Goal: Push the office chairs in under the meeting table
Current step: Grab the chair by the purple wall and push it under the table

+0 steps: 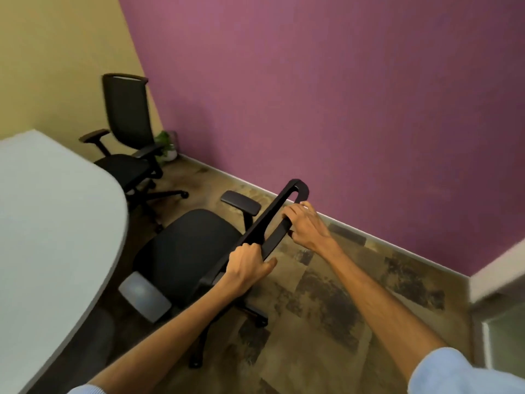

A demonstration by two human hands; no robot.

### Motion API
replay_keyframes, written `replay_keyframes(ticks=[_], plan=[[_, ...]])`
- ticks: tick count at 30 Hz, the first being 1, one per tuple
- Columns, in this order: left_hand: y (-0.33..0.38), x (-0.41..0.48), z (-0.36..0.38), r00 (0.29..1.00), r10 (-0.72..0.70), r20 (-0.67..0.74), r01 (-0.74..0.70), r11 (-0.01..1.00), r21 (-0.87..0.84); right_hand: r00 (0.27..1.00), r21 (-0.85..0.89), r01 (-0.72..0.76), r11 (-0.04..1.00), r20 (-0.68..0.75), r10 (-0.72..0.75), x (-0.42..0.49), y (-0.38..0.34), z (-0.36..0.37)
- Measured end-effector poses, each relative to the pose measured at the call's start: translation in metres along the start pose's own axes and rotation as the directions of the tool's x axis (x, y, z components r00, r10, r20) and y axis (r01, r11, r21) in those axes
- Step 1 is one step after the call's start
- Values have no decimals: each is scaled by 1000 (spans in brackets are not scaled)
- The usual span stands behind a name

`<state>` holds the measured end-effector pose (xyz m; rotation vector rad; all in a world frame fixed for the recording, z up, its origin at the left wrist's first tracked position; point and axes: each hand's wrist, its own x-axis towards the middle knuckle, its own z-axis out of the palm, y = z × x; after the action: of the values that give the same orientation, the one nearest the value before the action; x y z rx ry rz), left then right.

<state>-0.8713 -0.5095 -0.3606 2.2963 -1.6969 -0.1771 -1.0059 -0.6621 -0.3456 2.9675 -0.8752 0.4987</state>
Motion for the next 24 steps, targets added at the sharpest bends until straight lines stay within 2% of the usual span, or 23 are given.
replay_keyframes(ticks=[2,4,9,14,20,24], plan=[[2,-1,4,996,-94,6,94,996,9,994,8,99,995,51,-99,12,8,5],[10,-5,7,975,-215,-49,216,976,25,978,54,175,983,105,-180,18,13,8],[32,-25,5,865,-470,-176,490,867,95,922,134,285,949,232,-309,27,18,8],[36,-41,-4,780,-596,-189,621,775,121,845,176,401,899,308,-437,27,9,7],[12,-46,-6,706,-674,-218,708,679,193,751,142,600,788,239,-615,48,-5,25],[9,-28,-7,681,-681,-270,732,647,212,708,137,665,734,196,-678,69,4,33]])
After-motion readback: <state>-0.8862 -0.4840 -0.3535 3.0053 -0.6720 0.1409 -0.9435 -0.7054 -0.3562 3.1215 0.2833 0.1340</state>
